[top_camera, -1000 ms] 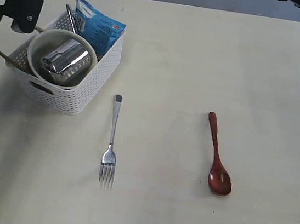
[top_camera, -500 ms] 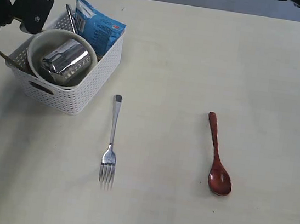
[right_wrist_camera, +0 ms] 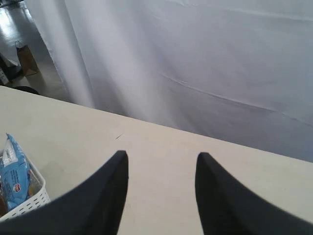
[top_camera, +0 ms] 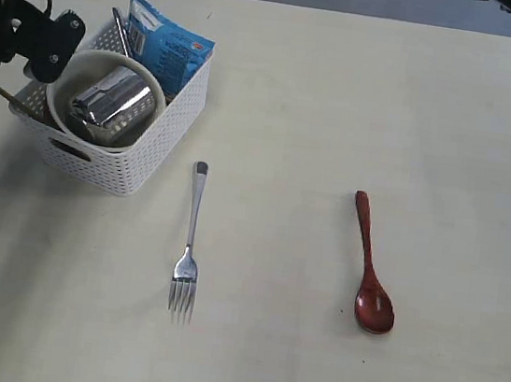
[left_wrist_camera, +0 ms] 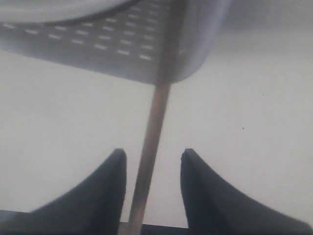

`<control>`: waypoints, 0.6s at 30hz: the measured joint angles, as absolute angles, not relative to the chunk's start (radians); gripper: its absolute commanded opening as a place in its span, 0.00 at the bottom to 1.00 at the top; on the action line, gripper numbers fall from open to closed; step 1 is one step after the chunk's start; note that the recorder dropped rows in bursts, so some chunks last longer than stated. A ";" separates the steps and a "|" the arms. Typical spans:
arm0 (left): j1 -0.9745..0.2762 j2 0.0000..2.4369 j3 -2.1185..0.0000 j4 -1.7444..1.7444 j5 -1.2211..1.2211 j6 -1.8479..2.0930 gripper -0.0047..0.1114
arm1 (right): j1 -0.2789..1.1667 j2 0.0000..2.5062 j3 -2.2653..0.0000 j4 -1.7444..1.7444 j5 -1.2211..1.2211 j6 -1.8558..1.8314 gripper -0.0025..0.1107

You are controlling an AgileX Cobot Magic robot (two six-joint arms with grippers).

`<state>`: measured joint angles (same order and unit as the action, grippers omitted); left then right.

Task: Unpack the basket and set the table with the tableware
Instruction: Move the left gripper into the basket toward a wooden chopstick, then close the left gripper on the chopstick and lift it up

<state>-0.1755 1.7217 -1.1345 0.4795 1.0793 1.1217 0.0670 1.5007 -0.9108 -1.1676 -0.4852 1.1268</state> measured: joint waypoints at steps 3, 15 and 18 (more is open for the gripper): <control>-0.176 1.722 -1.133 0.484 1.072 1.117 0.15 | 0.067 1.501 -0.911 -1.168 -0.485 1.127 0.39; -0.176 1.722 -1.132 0.547 1.123 1.117 0.10 | 0.067 1.501 -0.911 -1.168 -0.485 1.127 0.39; -0.176 1.722 -1.132 0.581 1.151 1.117 0.09 | 0.067 1.501 -0.911 -1.168 -0.485 1.127 0.39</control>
